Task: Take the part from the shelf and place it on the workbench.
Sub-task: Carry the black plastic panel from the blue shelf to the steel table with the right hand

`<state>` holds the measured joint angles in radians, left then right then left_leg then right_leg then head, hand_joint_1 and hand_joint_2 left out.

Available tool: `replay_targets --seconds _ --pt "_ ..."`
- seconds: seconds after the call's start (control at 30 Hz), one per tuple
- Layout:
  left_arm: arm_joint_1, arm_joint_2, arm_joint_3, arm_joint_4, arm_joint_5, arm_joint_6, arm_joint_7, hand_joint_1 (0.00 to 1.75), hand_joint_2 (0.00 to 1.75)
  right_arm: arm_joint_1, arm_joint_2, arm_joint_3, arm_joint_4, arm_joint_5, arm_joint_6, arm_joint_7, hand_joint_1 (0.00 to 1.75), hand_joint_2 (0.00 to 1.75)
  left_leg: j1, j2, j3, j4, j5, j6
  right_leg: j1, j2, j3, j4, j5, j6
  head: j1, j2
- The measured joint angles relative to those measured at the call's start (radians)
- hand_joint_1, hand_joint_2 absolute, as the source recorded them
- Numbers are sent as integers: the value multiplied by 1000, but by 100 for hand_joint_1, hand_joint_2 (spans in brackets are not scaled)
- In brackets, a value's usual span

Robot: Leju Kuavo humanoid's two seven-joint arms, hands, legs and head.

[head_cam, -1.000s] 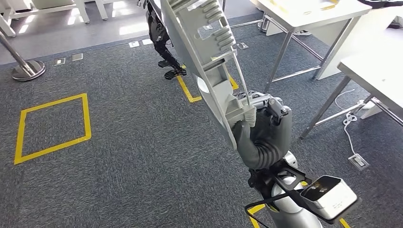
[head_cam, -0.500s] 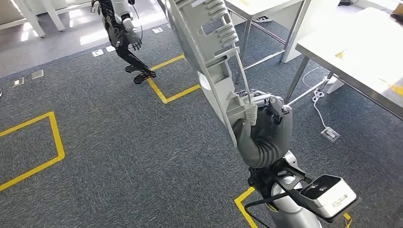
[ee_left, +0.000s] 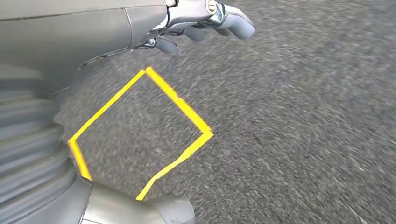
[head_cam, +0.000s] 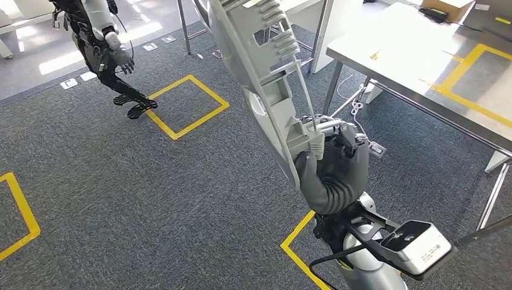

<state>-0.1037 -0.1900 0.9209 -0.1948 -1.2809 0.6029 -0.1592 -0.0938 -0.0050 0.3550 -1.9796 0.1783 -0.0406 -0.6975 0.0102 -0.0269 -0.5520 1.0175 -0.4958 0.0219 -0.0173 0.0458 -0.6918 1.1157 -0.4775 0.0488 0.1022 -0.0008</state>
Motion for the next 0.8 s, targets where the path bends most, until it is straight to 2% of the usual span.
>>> replay_targets --seconds 0.03,0.07,0.17,0.2,0.23,0.27,0.3,0.33,0.37,0.43,0.47,0.5,0.57,0.6,0.63,0.67,0.7,0.73,0.8 --pt "1 0 0 0 0 0 -1 0 175 -3 0 1 0 0 0 0 166 175 -2 12 -1 0 1 2 2 -22 -23 52 -29 1 4 0" --pt "2 0 0 0 0 0 -1 0 175 -4 0 2 0 0 0 0 166 175 -4 20 -2 0 1 3 2 -30 -41 92 -49 2 5 0" --pt "3 0 0 0 0 0 -1 0 175 -4 0 2 1 0 0 0 166 175 -5 32 -2 1 0 3 2 -33 -62 141 -67 2 5 0" --pt "2 0 0 0 0 -1 -1 0 175 -4 0 3 2 0 0 0 166 175 -7 52 -2 2 -2 4 3 -39 -42 119 -50 0 6 0" --pt "1 0 0 0 0 -1 -1 0 175 -5 0 4 3 0 0 -1 166 175 -9 74 -2 4 -4 4 6 -53 -10 74 -26 -5 6 0" --pt "0 0 0 0 0 -2 -1 0 175 -6 0 5 4 0 -1 -1 166 175 -12 98 -2 7 -7 3 12 -77 27 19 -5 -13 8 0" --pt "-2 0 -1 0 -1 -2 -1 0 175 -8 0 6 5 0 -1 0 166 175 -14 118 -1 8 -9 0 18 -96 71 -57 25 -22 8 0" --pt "-3 0 -1 0 -4 -4 0 0 175 -10 0 7 5 0 -1 0 166 175 -16 127 -1 9 -10 -4 23 -107 86 -88 30 -29 8 0" --pt "-3 0 -3 0 -7 -6 1 0 175 -10 0 7 5 0 -1 0 166 175 -17 135 0 8 -11 -8 27 -107 87 -96 28 -36 7 0" --pt "-5 -1 -7 0 -15 -12 3 0 175 -10 0 7 5 1 -2 -1 166 175 -17 145 4 7 -14 -18 24 -85 85 -103 35 -46 7 0" --pt "-6 -2 -10 0 -18 -13 4 0 175 -10 0 7 5 2 -2 -1 166 175 -15 130 1 15 -22 -23 20 -75 86 -108 39 -51 6 0" --pt "-7 -2 -12 -1 -19 -15 4 0 175 -11 0 8 5 4 -3 -1 166 175 -14 105 -10 41 -41 -29 15 -66 87 -113 43 -56 6 0" --pt "-5 -1 -16 -1 -21 -18 5 0 175 -11 0 8 6 14 -7 -1 166 175 -8 49 -59 151 -101 -37 11 -46 87 -115 47 -62 5 0" --pt "-3 -1 -17 0 -23 -19 6 0 175 -10 0 9 8 20 -10 -1 166 175 -5 37 -89 217 -128 -40 10 -34 86 -115 47 -63 4 0" --pt "-1 -1 -17 0 -24 -20 6 0 175 -10 0 9 9 27 -13 -1 166 175 -3 32 -111 263 -140 -43 10 -20 85 -113 47 -63 4 0" --pt "0 0 -17 0 -25 -20 6 0 175 -10 0 9 11 32 -15 -1 166 175 0 30 -118 276 -133 -45 9 -5 85 -112 47 -62 4 0" --pt "-1 0 -17 0 -26 -20 5 0 175 -10 0 9 11 35 -16 -1 166 175 4 28 -107 250 -107 -47 7 10 85 -109 47 -60 5 0" --pt "-2 1 -17 0 -27 -20 4 0 175 -10 0 9 12 36 -17 0 166 175 9 16 -81 190 -68 -51 4 25 85 -106 46 -56 5 0" --pt "-3 1 -17 1 -28 -20 3 0 175 -11 0 9 12 37 -17 0 166 175 21 -40 -27 69 -20 -57 -1 54 79 -97 45 -43 3 0"
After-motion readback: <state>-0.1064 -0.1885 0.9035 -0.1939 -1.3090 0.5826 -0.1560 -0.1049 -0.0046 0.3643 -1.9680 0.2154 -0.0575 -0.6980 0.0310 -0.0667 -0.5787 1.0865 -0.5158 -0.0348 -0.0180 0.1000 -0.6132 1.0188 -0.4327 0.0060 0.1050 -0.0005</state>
